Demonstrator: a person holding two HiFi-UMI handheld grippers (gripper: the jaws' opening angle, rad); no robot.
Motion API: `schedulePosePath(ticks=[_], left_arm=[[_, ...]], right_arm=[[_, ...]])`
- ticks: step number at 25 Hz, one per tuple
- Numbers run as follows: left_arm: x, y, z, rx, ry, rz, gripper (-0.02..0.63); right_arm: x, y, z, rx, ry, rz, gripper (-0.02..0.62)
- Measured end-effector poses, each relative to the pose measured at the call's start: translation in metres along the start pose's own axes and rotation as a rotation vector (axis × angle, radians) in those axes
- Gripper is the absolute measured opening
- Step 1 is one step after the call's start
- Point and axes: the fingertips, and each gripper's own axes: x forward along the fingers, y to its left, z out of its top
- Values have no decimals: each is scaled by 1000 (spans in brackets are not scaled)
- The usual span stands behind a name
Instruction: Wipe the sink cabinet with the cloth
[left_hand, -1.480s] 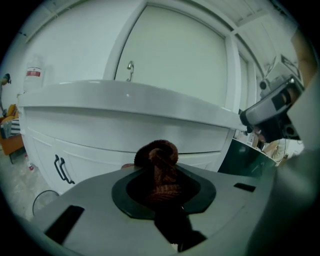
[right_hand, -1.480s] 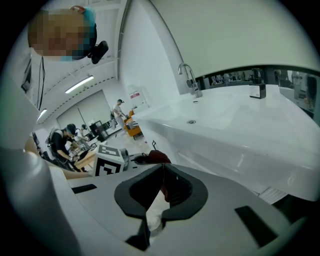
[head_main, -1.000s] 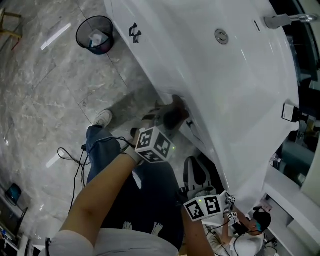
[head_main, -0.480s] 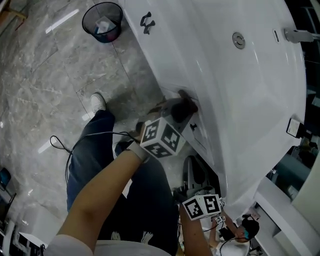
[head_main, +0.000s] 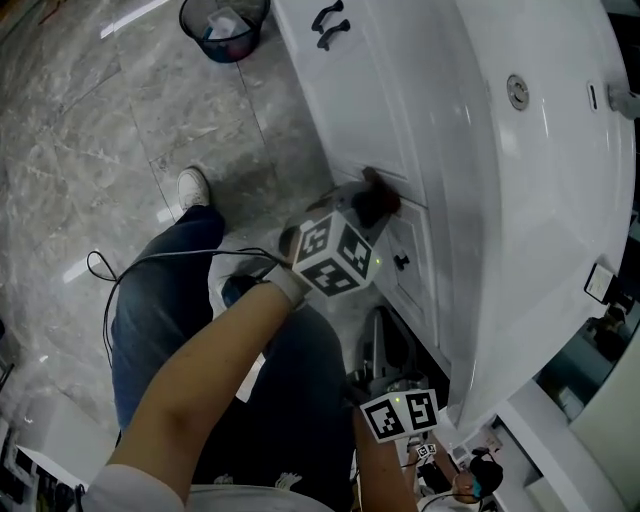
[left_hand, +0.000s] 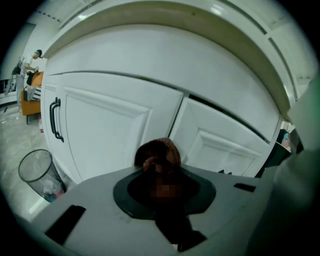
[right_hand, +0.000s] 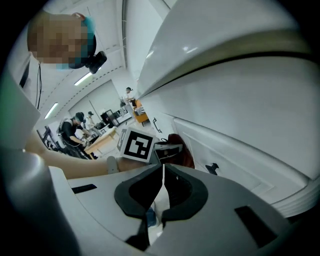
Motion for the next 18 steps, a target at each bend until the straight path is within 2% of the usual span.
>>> schedulePosePath(ticks=[11,16,18], left_arm=[[46,26,-75,-26,102,26,72],[53,24,-87,-66,95,31,67],[54,15,-89,-48,111,21,67]], right_arm=[[14,-23,-27,-3,22,-5,28],[15,-32,-32,5,21,-8,28],[15,-31,-32,10,19,-4,28]])
